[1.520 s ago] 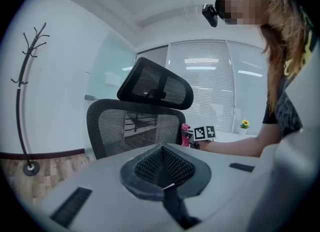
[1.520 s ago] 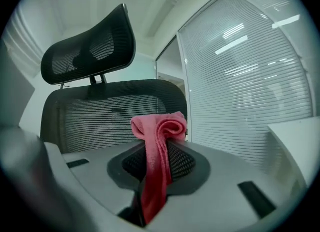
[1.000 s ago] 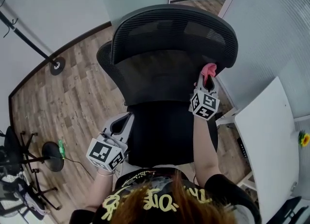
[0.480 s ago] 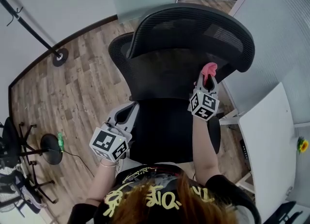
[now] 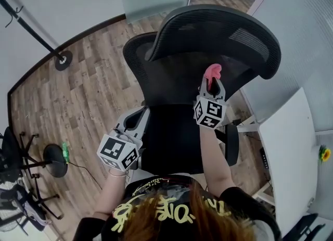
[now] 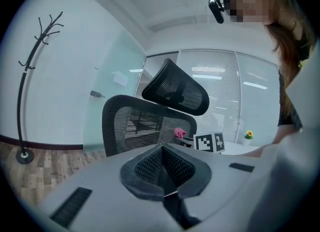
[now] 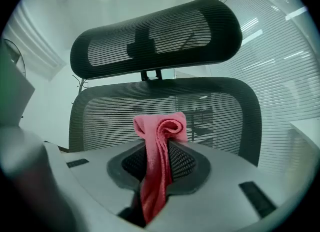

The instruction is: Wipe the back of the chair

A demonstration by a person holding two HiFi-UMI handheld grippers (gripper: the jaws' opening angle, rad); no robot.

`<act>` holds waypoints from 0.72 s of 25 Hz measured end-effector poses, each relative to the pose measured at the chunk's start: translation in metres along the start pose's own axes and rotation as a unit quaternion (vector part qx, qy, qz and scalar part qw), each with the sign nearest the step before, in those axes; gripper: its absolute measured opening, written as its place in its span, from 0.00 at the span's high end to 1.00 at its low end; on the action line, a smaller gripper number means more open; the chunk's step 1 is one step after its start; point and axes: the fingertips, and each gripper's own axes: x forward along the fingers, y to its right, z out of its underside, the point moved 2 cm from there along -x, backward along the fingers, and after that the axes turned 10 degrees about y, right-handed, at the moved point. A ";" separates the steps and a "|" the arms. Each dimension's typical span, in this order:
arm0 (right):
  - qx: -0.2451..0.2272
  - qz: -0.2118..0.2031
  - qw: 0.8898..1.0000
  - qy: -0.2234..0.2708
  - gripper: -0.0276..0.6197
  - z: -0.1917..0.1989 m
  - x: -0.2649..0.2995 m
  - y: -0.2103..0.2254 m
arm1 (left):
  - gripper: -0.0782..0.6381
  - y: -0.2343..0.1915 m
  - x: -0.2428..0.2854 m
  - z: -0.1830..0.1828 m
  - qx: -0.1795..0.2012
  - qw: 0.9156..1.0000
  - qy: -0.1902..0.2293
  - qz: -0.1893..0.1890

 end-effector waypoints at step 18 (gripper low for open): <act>-0.008 -0.063 0.998 0.011 0.85 0.003 0.011 -0.104 | 0.90 -0.039 -0.016 -0.004 0.003 1.000 0.001 -0.012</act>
